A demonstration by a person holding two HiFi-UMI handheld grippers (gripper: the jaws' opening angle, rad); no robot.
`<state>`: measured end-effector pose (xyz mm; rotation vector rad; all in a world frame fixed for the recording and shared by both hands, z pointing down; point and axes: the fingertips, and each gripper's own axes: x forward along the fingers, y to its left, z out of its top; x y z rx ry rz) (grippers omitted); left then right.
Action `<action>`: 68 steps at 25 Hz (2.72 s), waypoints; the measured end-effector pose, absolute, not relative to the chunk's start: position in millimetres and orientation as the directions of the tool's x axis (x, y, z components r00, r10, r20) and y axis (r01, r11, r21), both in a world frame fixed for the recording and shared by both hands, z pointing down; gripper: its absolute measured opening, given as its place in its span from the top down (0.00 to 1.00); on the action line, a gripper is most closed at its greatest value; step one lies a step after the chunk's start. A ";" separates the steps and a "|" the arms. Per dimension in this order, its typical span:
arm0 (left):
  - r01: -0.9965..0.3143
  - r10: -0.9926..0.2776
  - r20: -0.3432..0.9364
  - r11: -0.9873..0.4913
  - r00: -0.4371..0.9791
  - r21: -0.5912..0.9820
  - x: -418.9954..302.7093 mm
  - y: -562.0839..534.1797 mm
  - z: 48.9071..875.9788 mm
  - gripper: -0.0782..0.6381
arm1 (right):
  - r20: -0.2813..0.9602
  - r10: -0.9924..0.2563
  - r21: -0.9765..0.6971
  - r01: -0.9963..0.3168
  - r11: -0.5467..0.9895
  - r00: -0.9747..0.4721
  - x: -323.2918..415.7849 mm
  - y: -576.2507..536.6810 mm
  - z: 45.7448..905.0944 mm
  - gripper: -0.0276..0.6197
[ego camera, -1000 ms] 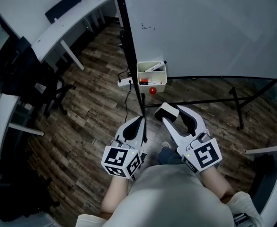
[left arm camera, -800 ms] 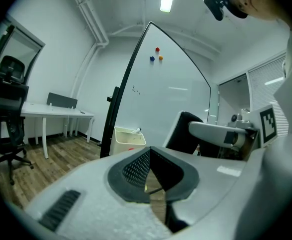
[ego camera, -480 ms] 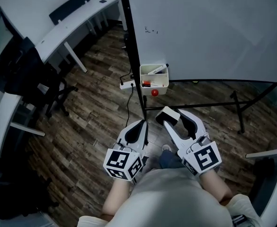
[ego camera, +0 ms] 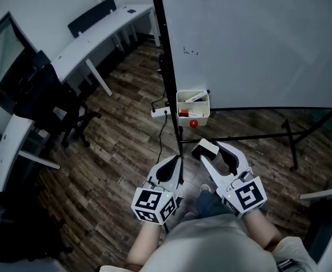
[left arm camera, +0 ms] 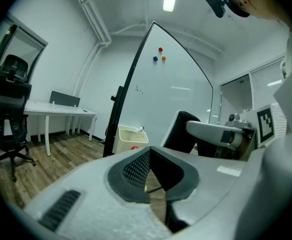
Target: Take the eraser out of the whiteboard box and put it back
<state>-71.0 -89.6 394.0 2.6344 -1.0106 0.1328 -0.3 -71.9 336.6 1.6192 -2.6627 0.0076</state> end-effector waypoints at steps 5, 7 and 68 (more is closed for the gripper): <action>-0.680 -0.651 0.202 -0.682 0.732 0.270 -76.8 -91.7 393.2 0.88 | 0.036 -0.881 0.009 -0.881 0.472 -0.472 -3.6 -73.8 333.9 0.68; -0.684 -0.655 0.201 -0.677 0.728 0.271 -76.6 -94.3 392.8 0.88 | 0.032 -0.878 0.013 -0.878 0.478 -0.478 -3.9 -76.1 331.0 0.68; -0.796 -0.775 0.206 -0.542 0.597 0.270 -22.4 -202.0 396.7 0.88 | 0.015 -0.792 0.028 -0.792 0.610 -0.610 57.5 -206.4 328.2 0.68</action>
